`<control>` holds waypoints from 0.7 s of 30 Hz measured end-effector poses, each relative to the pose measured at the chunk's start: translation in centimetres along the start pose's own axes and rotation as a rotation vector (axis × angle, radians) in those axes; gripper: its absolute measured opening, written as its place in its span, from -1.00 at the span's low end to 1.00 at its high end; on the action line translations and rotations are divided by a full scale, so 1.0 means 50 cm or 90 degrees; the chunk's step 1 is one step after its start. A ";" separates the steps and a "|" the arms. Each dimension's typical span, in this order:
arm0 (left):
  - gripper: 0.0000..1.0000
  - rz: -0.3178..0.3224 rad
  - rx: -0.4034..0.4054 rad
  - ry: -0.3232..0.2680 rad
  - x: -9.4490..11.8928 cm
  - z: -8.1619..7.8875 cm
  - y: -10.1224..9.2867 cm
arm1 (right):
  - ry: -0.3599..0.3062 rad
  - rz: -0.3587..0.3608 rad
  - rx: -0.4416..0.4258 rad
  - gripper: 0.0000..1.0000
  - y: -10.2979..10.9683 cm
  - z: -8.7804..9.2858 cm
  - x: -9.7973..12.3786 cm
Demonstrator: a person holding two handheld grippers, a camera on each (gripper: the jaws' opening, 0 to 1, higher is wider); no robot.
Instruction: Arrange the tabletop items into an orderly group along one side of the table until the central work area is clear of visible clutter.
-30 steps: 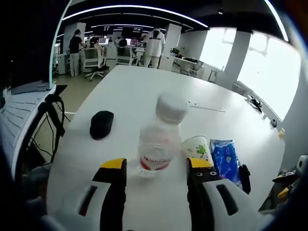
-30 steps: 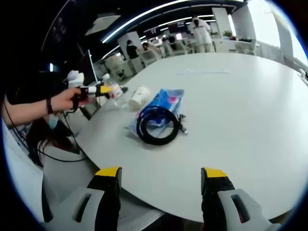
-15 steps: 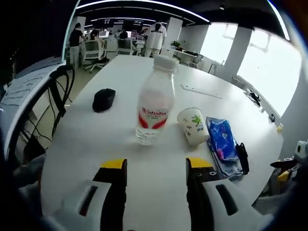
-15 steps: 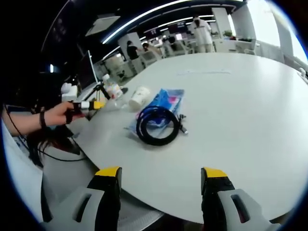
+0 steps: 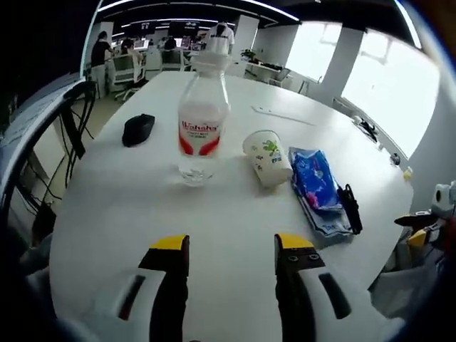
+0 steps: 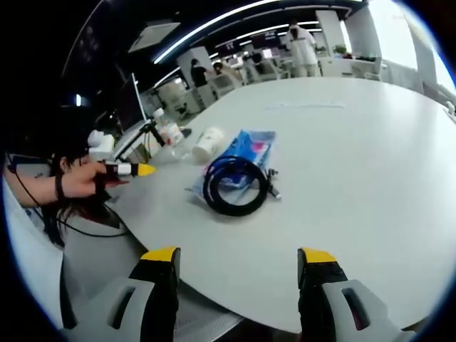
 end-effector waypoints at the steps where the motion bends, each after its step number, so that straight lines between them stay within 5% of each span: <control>1: -0.06 0.005 -0.001 0.001 -0.002 0.001 -0.007 | 0.000 0.000 0.001 0.36 0.000 0.000 0.000; 21: -0.07 0.049 -0.015 0.009 -0.030 -0.004 -0.056 | 0.005 0.000 0.004 0.36 0.000 0.003 0.005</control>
Point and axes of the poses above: the point that each gripper's makers call its tool centre point, and the gripper's own axes: x roughly backward along the fingers, y roughly to its left, z roughly out of its underside, the point moved 10 cm from there along x, roughly backward along the fingers, and after that the axes turned 8 degrees about -y, right-handed, at the moved point
